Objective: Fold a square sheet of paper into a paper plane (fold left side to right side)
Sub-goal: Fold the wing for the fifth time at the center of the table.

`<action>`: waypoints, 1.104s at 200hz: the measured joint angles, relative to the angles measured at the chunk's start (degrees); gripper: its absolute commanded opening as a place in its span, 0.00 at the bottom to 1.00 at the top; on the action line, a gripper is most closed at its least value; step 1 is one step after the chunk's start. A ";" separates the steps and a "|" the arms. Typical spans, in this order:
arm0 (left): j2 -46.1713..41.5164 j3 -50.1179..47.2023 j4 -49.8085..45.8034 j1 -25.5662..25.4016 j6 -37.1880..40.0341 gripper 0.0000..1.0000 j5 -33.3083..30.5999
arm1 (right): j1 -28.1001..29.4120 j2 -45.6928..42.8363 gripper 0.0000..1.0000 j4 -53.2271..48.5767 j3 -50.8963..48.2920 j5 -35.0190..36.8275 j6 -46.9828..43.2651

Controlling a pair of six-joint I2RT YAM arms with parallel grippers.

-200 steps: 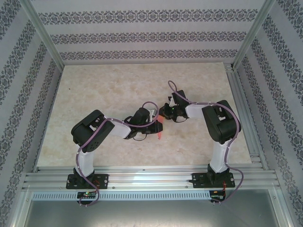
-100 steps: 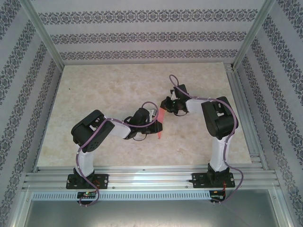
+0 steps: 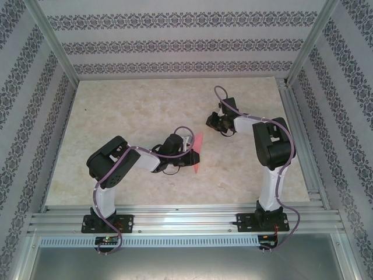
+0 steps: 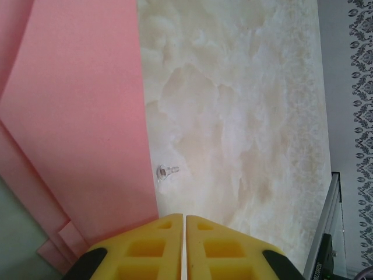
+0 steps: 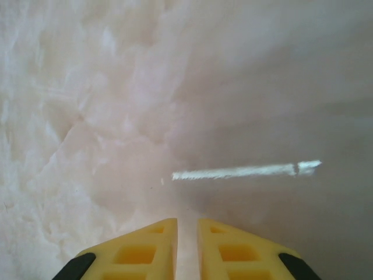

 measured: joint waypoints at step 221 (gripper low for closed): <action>-17.66 -0.98 -10.10 5.07 1.16 0.39 4.74 | 10.27 -7.06 0.13 6.95 -15.34 -3.48 6.82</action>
